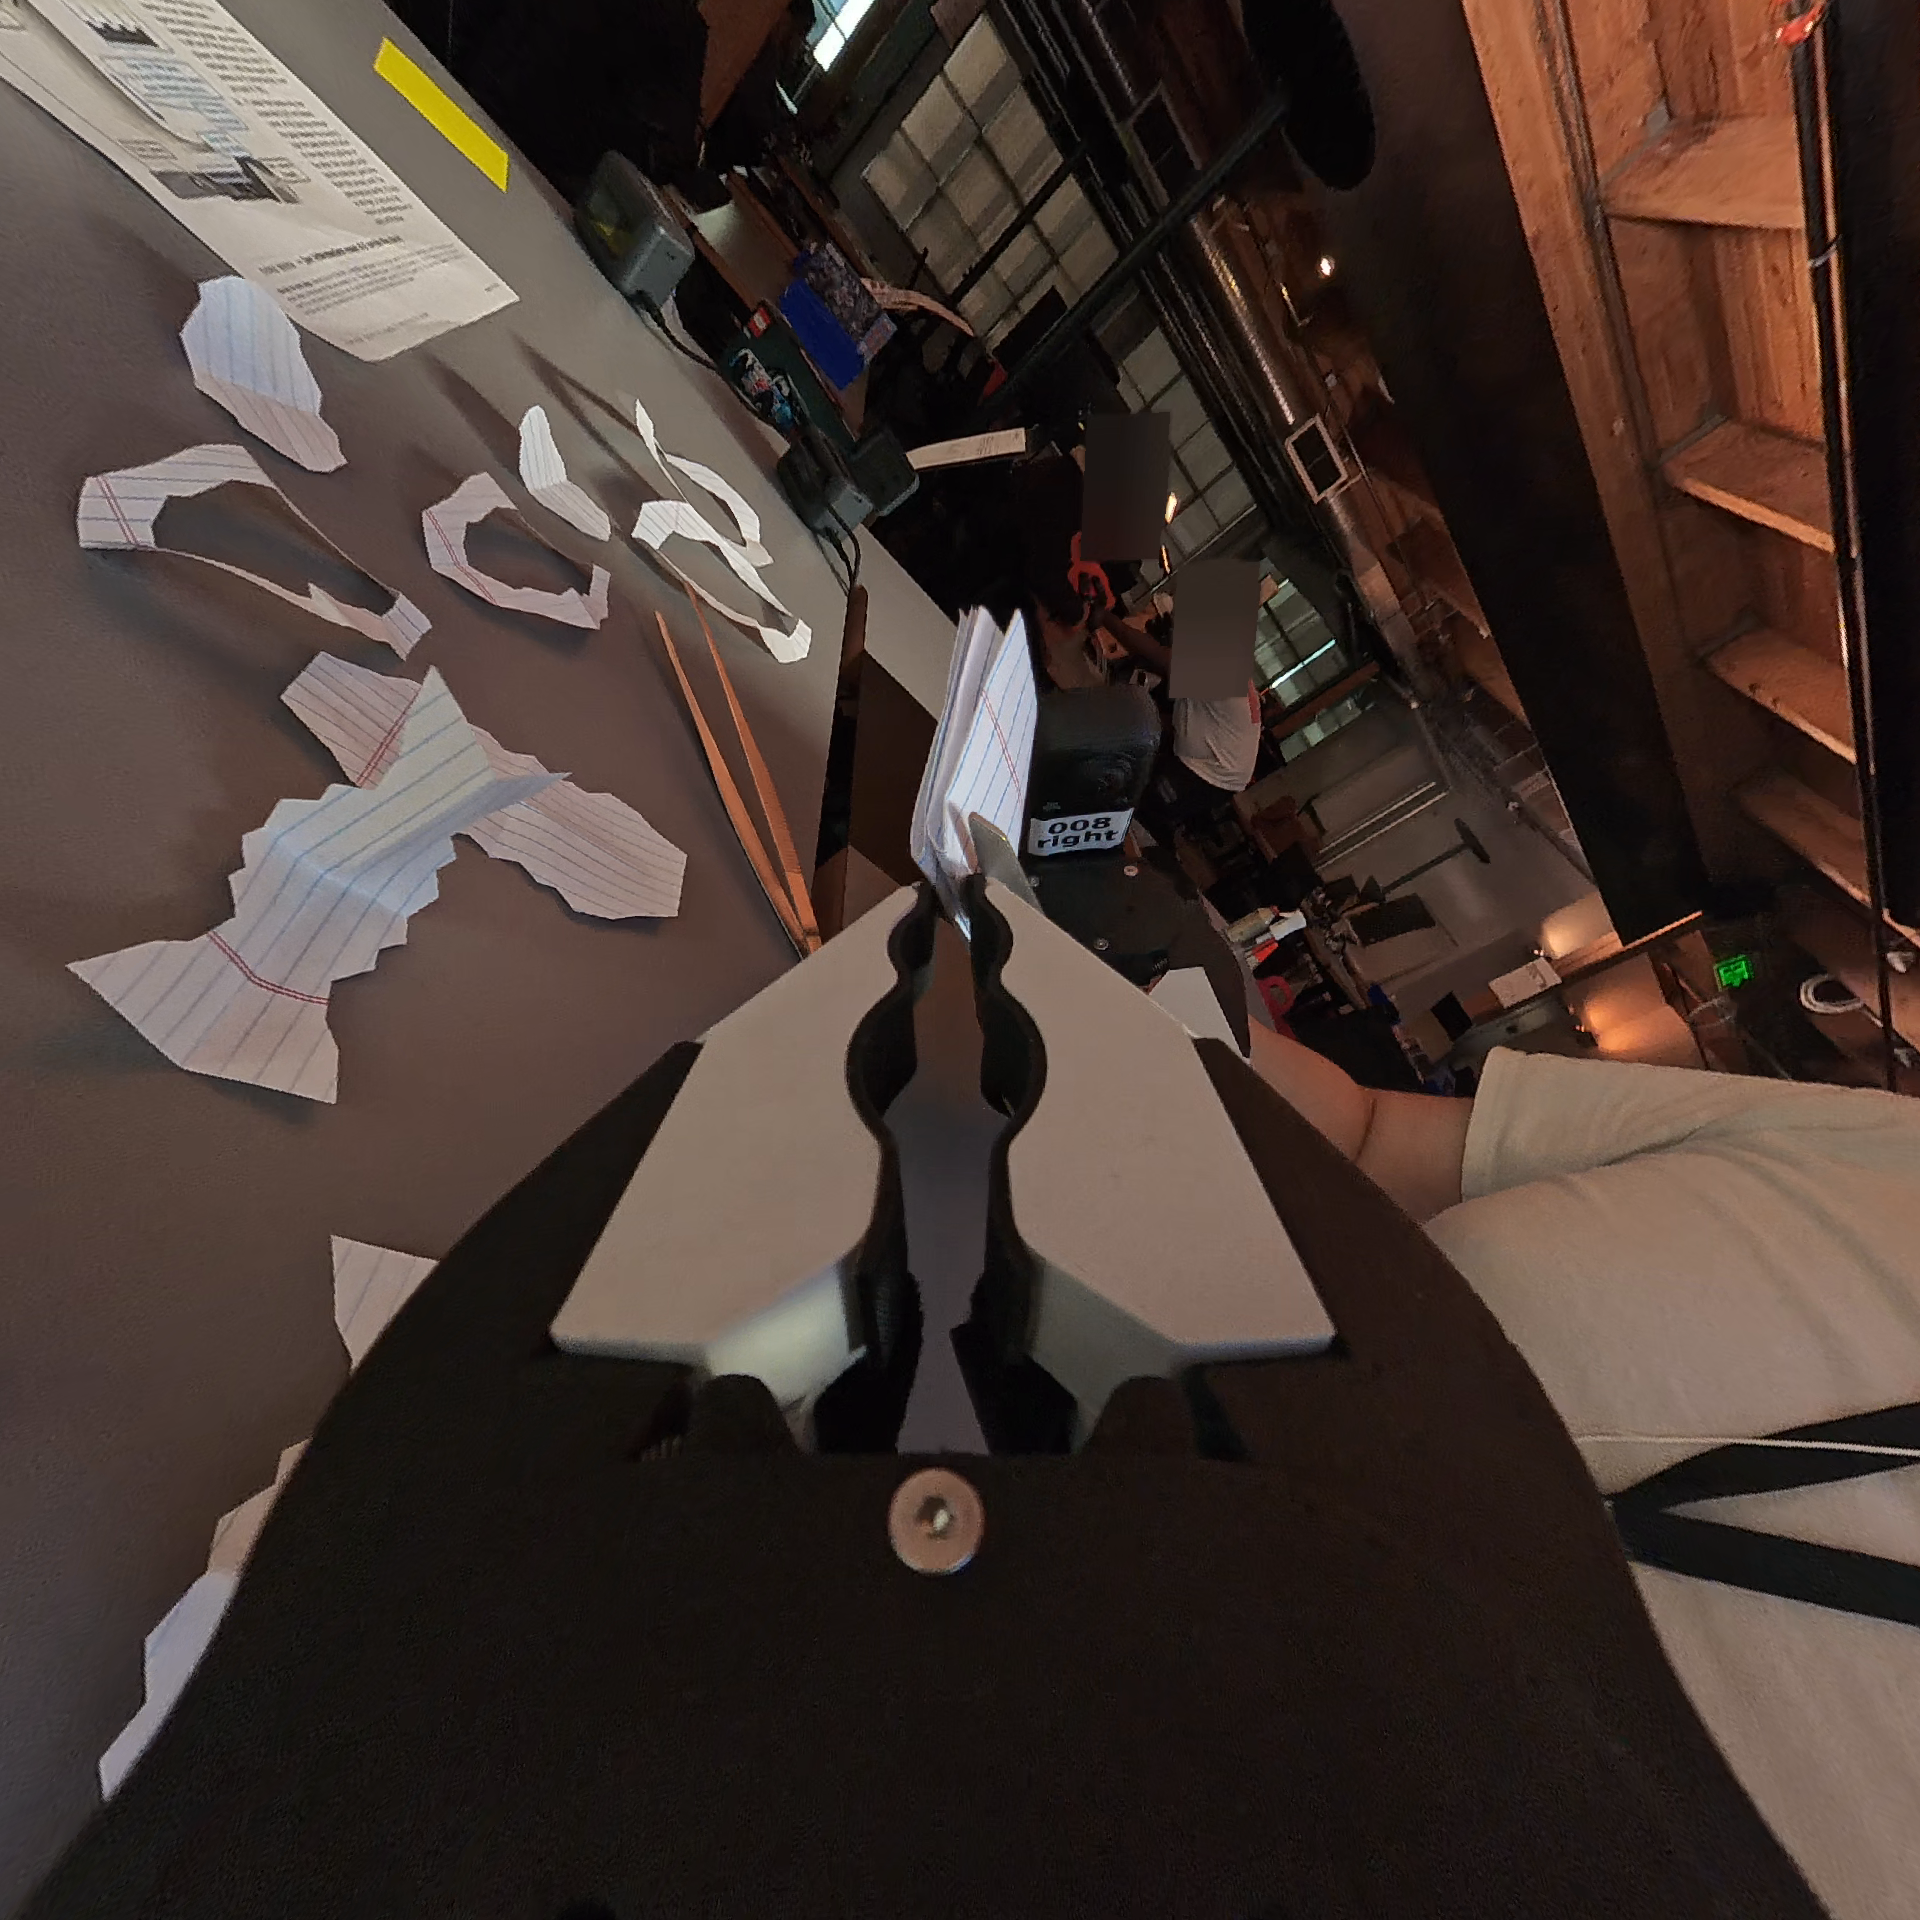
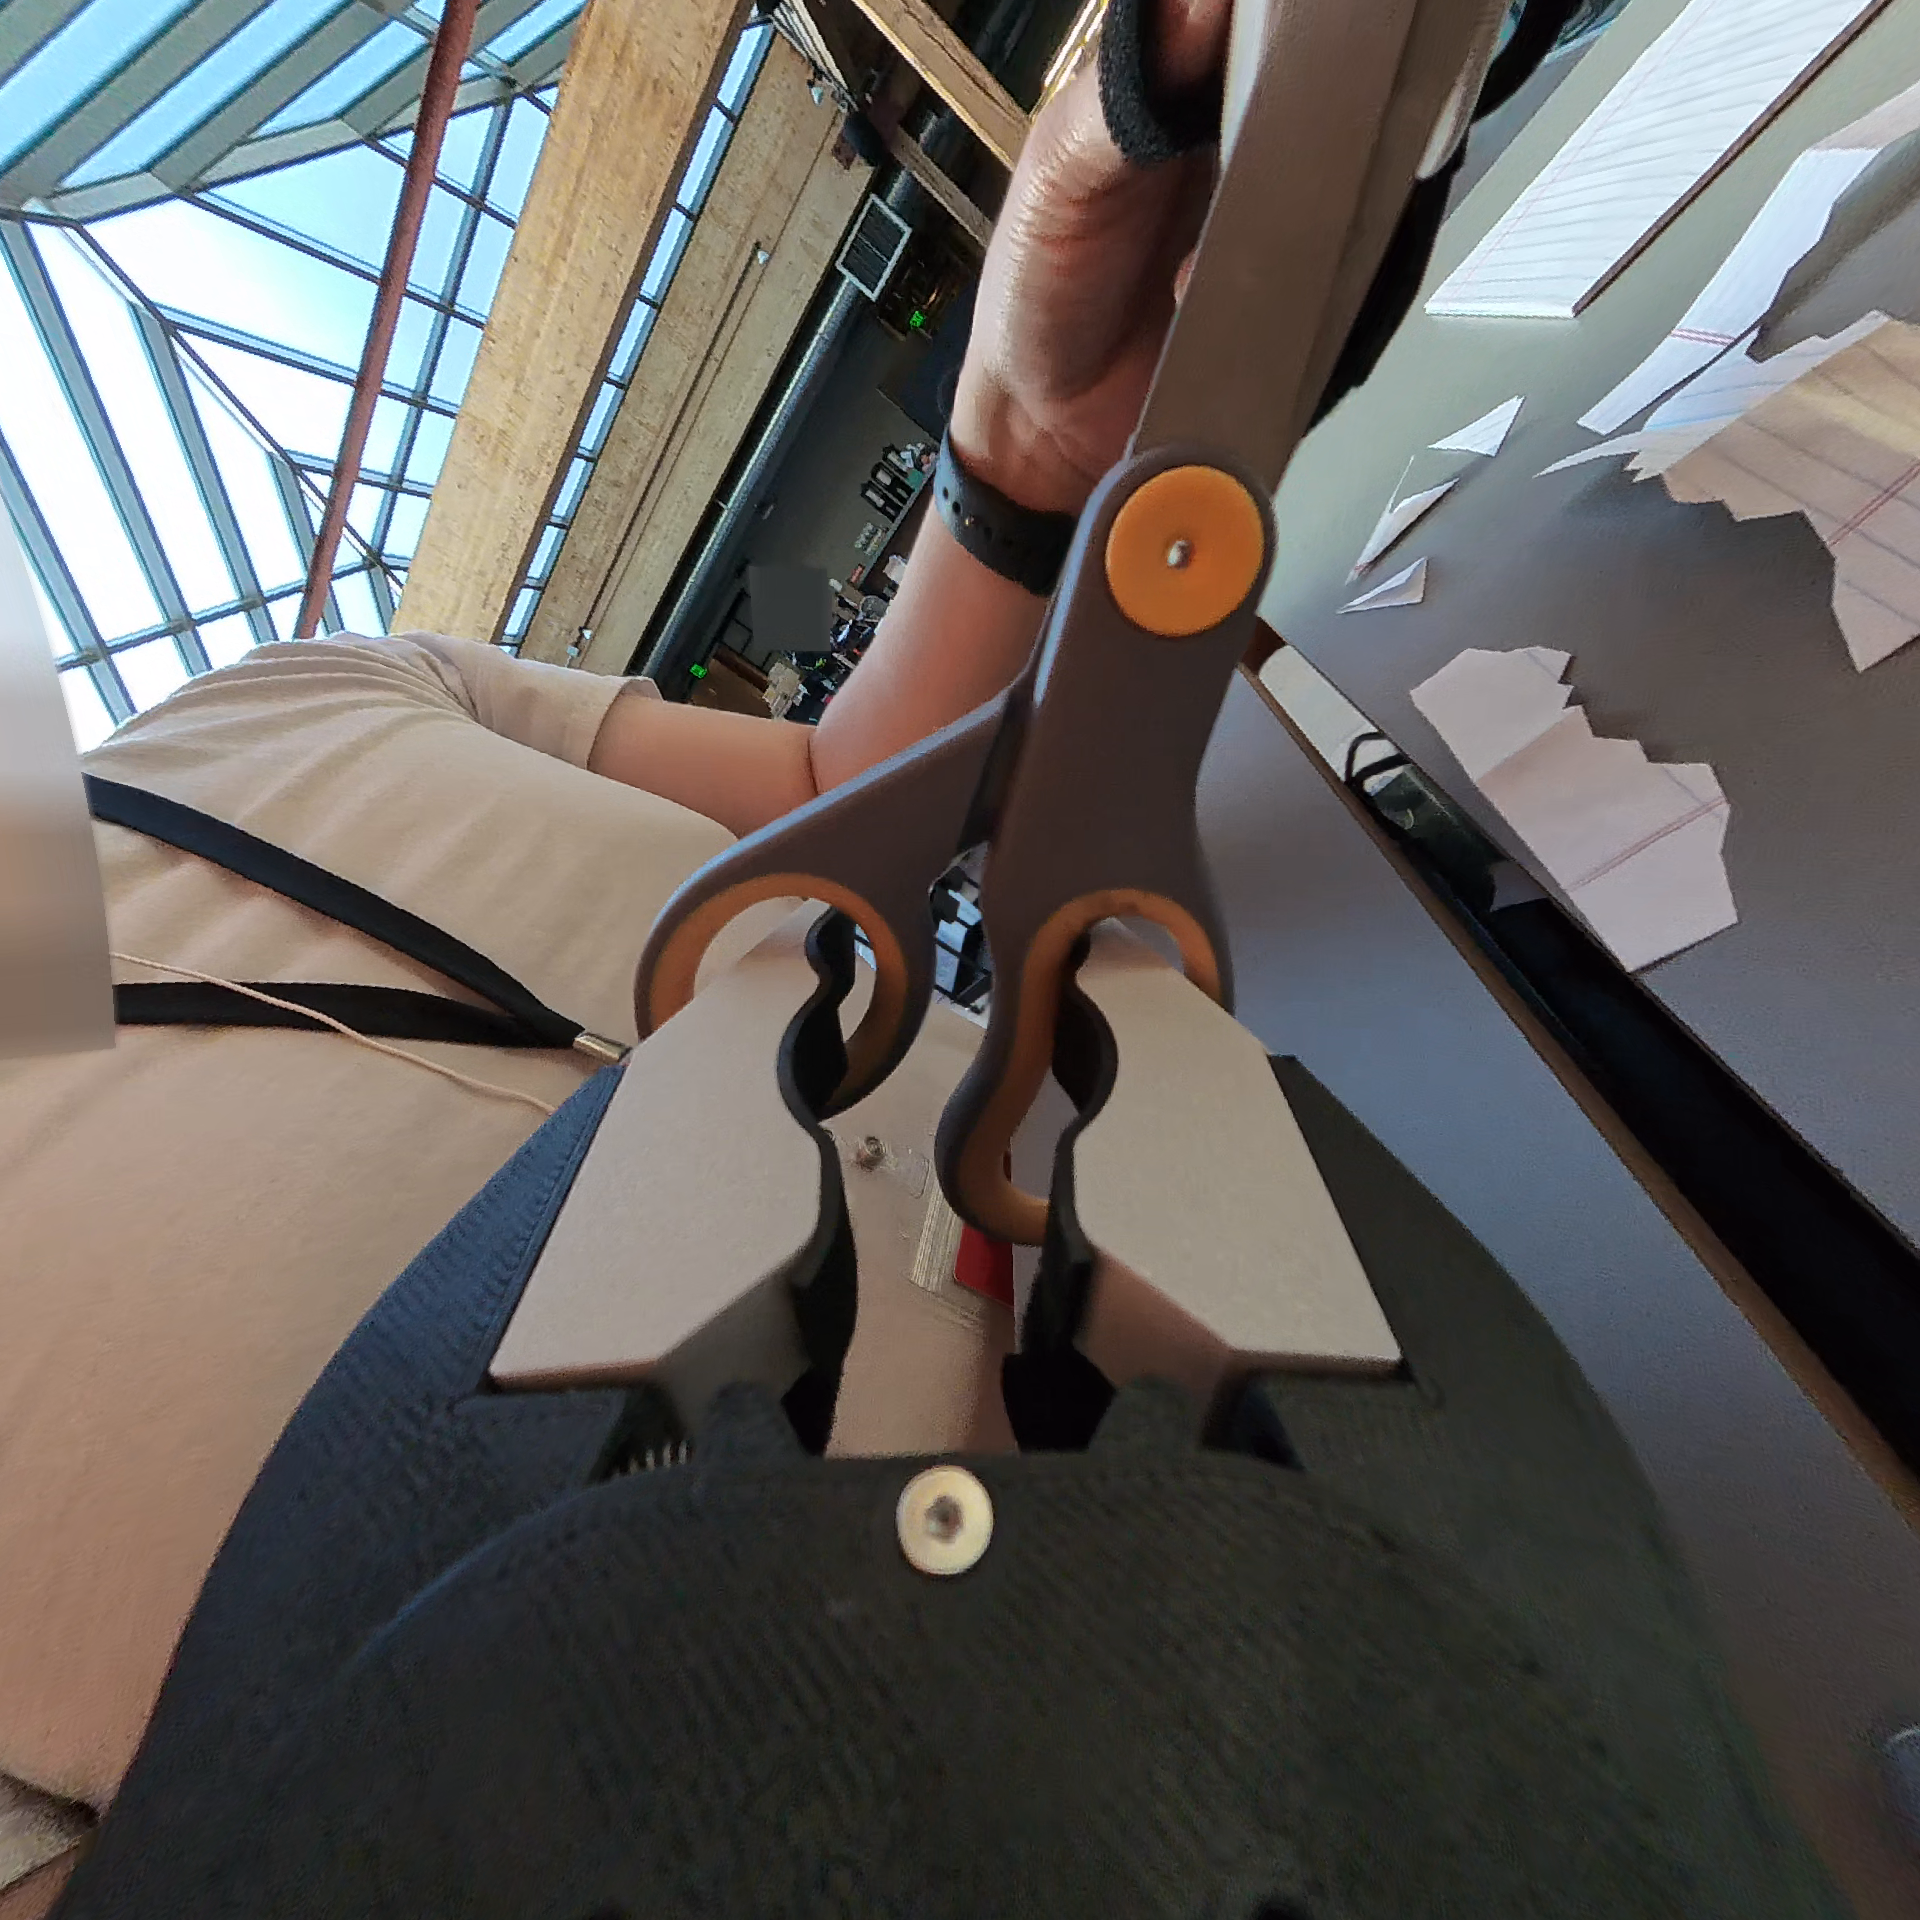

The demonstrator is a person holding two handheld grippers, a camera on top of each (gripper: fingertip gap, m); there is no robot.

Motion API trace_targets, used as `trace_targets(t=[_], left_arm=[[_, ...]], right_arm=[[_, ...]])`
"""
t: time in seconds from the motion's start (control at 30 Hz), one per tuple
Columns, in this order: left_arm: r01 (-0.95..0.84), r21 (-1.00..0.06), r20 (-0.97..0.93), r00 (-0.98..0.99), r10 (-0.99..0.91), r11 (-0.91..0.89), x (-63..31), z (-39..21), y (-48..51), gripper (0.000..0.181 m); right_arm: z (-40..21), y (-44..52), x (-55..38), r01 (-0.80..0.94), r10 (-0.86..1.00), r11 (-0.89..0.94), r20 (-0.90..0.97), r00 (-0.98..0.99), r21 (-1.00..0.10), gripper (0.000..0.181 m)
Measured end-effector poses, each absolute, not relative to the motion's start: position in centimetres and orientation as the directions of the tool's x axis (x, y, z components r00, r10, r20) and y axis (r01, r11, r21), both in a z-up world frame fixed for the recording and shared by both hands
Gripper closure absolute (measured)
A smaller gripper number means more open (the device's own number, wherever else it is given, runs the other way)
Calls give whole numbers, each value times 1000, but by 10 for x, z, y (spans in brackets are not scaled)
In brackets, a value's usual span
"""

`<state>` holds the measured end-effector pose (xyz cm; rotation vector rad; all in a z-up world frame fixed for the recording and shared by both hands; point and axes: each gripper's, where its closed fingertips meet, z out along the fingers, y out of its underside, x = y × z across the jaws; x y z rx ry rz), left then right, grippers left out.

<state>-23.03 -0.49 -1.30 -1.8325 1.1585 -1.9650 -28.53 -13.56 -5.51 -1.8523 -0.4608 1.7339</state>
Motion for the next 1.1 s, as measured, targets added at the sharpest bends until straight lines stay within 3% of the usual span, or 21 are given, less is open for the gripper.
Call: trace_targets(t=[0.47, 1.1], left_arm=[[-276, -516, 855, -102, -509, -811, -246, -47, 11, 178], [-219, -536, 843, -78, -533, -816, -262, -43, 16, 181]], right_arm=[[-64, -132, -293, -129, 499, -859, -867, 12, -496, 146], [-62, -126, -303, -186, 485, -866, -870, -84, -465, 149]])
